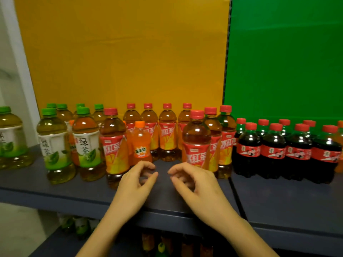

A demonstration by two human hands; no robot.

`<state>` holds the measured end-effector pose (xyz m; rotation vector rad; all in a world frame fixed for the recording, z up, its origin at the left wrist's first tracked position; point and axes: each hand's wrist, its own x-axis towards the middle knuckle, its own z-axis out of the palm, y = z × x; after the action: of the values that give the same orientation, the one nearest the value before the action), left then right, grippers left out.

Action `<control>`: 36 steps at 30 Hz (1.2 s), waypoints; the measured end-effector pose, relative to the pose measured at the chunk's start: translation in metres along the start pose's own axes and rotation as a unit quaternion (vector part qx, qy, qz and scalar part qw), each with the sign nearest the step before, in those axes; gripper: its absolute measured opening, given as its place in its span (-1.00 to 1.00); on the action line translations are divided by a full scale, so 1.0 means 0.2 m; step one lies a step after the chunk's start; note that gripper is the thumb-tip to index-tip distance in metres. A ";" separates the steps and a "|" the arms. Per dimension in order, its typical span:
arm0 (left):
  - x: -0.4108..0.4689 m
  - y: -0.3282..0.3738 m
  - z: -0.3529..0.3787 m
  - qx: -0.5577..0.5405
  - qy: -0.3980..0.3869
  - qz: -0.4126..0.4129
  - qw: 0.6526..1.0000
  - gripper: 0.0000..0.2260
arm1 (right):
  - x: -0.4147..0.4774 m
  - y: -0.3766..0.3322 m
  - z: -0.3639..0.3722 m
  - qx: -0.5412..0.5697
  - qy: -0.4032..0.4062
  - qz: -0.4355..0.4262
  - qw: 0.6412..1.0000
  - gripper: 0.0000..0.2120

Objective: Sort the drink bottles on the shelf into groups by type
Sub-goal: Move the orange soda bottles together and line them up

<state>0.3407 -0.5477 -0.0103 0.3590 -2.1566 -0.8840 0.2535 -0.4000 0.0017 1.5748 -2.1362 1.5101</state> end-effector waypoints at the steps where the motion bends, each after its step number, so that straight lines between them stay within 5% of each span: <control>1: 0.03 -0.05 -0.02 0.003 -0.006 -0.011 1.000 -0.82 | 0.04 0.00 0.07 0.008 0.008 0.002 1.000 -0.84; 6: 0.14 -0.20 -0.05 -0.049 -0.073 -0.072 0.993 -0.42 | 0.33 0.07 0.35 -0.003 0.059 0.057 0.997 -0.69; 16: 0.17 -0.29 -0.07 -0.073 -0.071 -0.045 0.994 -0.30 | 0.75 0.23 0.64 0.057 0.073 0.188 0.978 -0.22; 29: 0.25 -0.37 0.00 -0.012 0.023 -0.043 0.999 -0.24 | 0.65 0.24 0.60 -0.039 0.084 0.200 0.975 -0.28; 36: 0.40 -0.26 0.07 0.052 0.125 -0.141 0.981 -0.23 | 0.53 0.24 0.54 -0.028 0.109 0.191 0.975 -0.31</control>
<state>0.2750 -0.6185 -0.0103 0.8019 -1.9511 -0.8307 0.2160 -0.5528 -0.0230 0.9622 -2.4182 1.6160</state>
